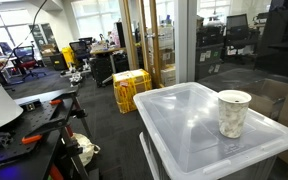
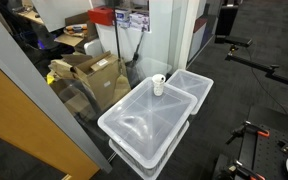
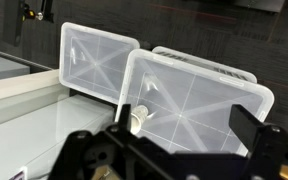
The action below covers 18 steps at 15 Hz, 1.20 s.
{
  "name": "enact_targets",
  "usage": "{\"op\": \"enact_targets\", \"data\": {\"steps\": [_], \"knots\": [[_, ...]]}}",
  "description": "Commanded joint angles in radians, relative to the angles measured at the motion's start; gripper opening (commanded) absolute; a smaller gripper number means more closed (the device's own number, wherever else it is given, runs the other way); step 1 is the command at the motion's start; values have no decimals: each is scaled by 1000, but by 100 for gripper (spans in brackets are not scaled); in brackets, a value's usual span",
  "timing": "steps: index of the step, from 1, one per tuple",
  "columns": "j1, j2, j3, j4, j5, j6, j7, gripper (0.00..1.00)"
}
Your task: Take the black marker out of the cup
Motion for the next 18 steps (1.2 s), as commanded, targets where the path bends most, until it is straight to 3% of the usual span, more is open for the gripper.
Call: {"op": "enact_targets", "data": {"steps": [1,10,18], "knots": [[3,47,-44,11,-72,89,-67,100],[-21,139,-142,9,-126,346,-207,100],[-51,231,-207,37,-109,485,-353,100]]}}
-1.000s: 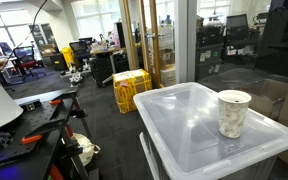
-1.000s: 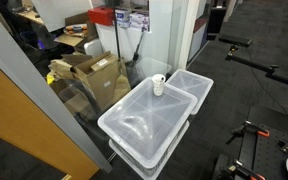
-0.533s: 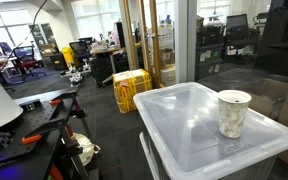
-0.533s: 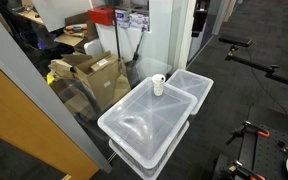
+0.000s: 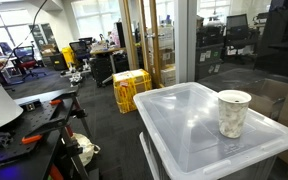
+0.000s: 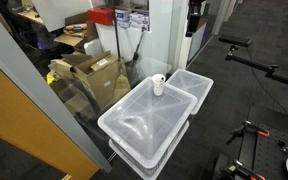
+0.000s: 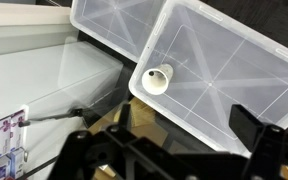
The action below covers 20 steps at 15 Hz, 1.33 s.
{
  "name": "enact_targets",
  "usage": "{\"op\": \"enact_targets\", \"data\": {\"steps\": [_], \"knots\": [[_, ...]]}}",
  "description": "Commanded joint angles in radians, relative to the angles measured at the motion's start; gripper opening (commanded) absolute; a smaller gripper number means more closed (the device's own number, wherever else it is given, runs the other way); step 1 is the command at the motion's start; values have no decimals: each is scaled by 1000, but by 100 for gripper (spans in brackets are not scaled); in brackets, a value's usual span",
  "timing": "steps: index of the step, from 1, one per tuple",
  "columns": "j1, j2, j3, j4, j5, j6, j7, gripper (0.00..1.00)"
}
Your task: Take the black marker out of the cup
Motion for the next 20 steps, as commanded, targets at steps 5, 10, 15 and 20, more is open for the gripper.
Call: {"op": "enact_targets", "data": {"steps": [5,10,15,20], "knots": [[-43,132,-42,66,21,141,-92,100],[-65,216,-49,91,53,211,-134,100],[-90,290,-52,113,86,245,-132,100],[-115,355,-55,142,105,260,-125,100]]}}
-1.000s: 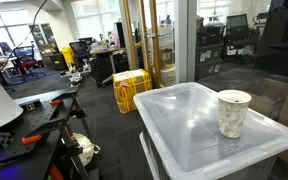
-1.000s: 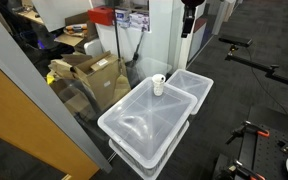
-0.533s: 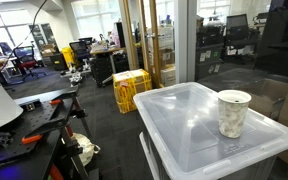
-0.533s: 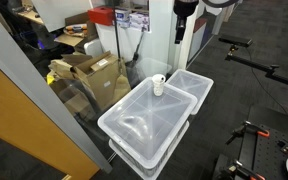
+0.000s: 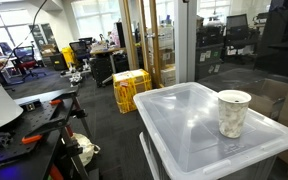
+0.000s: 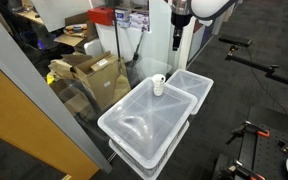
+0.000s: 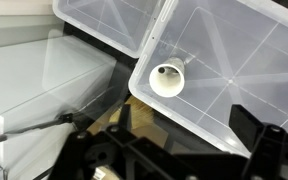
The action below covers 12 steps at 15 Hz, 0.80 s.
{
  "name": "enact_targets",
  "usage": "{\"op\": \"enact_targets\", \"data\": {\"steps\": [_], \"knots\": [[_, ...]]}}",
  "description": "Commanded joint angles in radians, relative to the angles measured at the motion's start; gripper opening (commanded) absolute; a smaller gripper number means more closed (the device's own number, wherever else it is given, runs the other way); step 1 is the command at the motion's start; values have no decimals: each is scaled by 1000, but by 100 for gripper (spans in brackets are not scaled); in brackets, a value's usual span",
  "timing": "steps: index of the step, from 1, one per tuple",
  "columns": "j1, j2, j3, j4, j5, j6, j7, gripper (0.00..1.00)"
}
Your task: Take the black marker out of the cup
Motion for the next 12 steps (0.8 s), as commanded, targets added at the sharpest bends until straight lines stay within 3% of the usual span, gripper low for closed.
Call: {"op": "enact_targets", "data": {"steps": [1,7,12], "knots": [[-7,12,2,7,5,-1,-1,100],[-7,23,2,9,5,-1,0,100],[-22,111,0,83,35,-3,-22,100]]}}
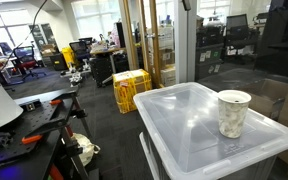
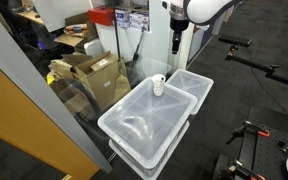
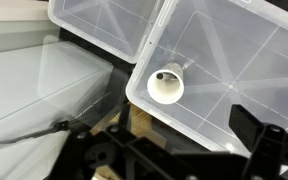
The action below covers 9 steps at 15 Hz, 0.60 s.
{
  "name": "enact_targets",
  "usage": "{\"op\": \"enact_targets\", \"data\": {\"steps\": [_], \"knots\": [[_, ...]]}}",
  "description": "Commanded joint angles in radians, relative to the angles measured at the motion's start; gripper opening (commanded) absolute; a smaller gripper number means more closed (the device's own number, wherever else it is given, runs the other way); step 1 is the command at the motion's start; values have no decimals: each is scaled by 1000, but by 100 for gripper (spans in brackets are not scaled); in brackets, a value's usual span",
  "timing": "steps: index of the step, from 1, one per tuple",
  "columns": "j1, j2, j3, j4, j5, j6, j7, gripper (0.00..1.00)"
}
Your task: Take the black marker out of the cup
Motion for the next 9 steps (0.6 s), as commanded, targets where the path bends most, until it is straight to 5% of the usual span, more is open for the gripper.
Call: {"op": "enact_targets", "data": {"steps": [1,9], "knots": [[-19,82,2,79,35,-3,-31,100],[-45,221,17,183,67,-3,-48,100]]}}
